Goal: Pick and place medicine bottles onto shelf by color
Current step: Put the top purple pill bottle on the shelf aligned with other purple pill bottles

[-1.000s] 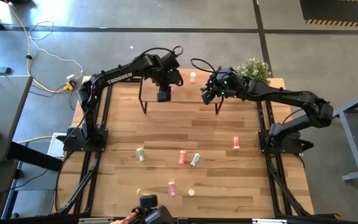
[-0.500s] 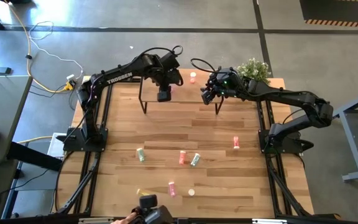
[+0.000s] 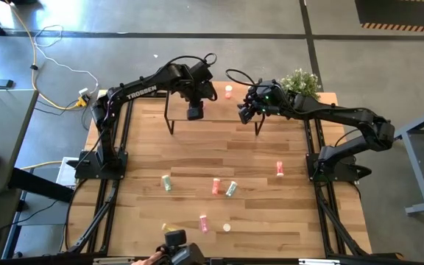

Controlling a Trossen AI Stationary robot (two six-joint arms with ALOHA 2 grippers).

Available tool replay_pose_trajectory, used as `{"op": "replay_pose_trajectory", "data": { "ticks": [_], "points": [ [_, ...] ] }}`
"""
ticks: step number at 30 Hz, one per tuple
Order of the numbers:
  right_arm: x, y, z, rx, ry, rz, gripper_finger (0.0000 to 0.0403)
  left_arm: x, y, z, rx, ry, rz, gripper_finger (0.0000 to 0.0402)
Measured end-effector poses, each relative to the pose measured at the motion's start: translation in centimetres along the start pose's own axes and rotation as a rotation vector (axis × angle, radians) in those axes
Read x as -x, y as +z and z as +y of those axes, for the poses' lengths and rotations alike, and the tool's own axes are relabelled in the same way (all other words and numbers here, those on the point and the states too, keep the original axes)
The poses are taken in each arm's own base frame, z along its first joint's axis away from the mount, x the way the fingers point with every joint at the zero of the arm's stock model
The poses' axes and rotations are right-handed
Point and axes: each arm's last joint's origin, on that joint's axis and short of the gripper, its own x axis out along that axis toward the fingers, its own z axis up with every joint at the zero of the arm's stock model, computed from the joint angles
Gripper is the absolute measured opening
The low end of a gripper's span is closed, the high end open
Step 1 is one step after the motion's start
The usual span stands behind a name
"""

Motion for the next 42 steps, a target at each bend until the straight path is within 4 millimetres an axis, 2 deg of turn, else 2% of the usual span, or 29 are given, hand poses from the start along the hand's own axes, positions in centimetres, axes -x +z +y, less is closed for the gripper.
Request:
{"op": "replay_pose_trajectory", "data": {
  "ticks": [31, 42],
  "points": [
    [-0.01, -0.02, 0.01, 0.0, 0.006, 0.003, 0.0174, 0.01, 0.01, 0.07, -0.002, 0.019, 0.005, 0.0131],
    [-0.01, -0.02, 0.04, 0.0, 0.013, 0.005, 0.0174, 0.01, -0.03, 0.11, -0.007, 0.037, 0.016, 0.0182]
  ]
}}
